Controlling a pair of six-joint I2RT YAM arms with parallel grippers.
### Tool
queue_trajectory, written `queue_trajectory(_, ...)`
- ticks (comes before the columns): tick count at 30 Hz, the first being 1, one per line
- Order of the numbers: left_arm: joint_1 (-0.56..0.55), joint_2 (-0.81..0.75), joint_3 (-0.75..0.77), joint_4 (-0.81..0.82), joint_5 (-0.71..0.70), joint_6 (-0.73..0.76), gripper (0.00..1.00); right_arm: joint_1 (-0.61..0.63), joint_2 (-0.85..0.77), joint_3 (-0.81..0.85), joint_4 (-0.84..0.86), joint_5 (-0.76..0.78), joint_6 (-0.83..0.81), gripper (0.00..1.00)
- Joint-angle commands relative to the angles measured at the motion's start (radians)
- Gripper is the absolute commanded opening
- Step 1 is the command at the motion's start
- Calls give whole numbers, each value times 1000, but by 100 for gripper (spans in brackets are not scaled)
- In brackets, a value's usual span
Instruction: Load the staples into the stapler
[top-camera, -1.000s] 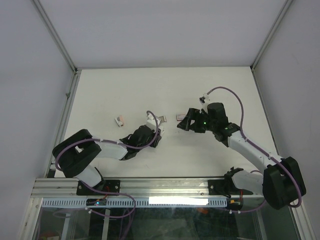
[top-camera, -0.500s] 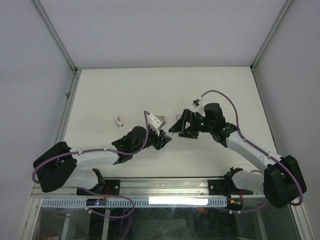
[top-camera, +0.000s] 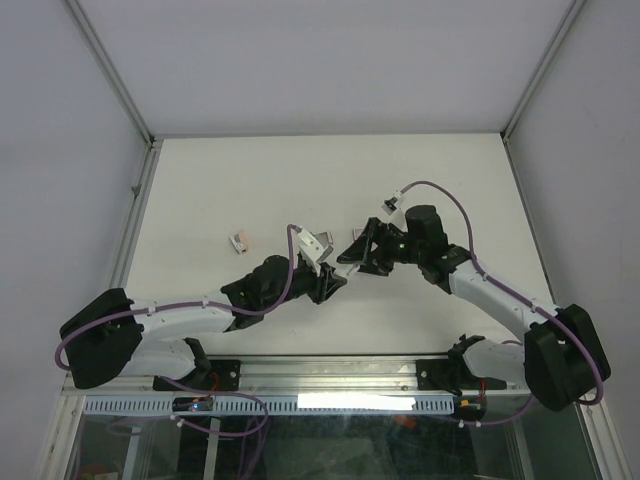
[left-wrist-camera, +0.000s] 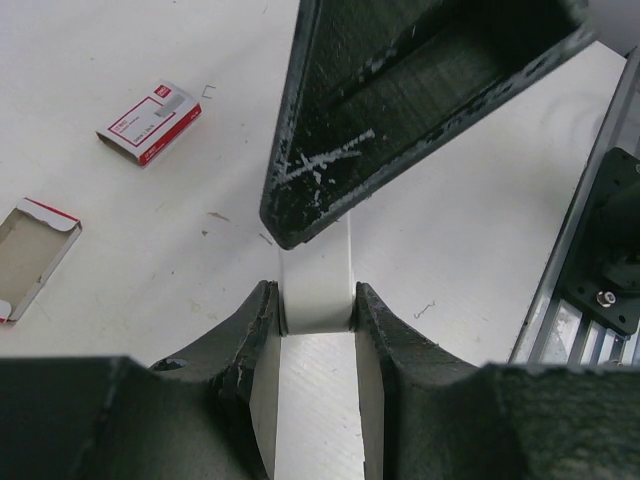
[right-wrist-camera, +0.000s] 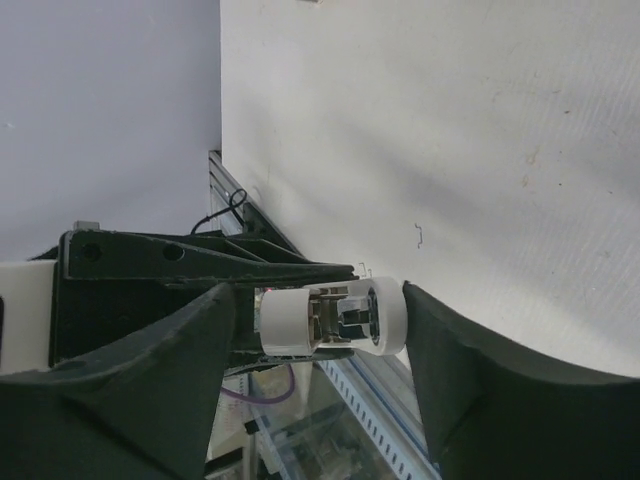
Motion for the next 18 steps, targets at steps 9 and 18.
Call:
queue_trajectory(9,-13,-53,39,52,14,16,0,12,-40,10,78,-2,31,0)
queue_trajectory(18,-13,-67,38,28,-2,6,0,6,-61,48,13,50,-42,99)
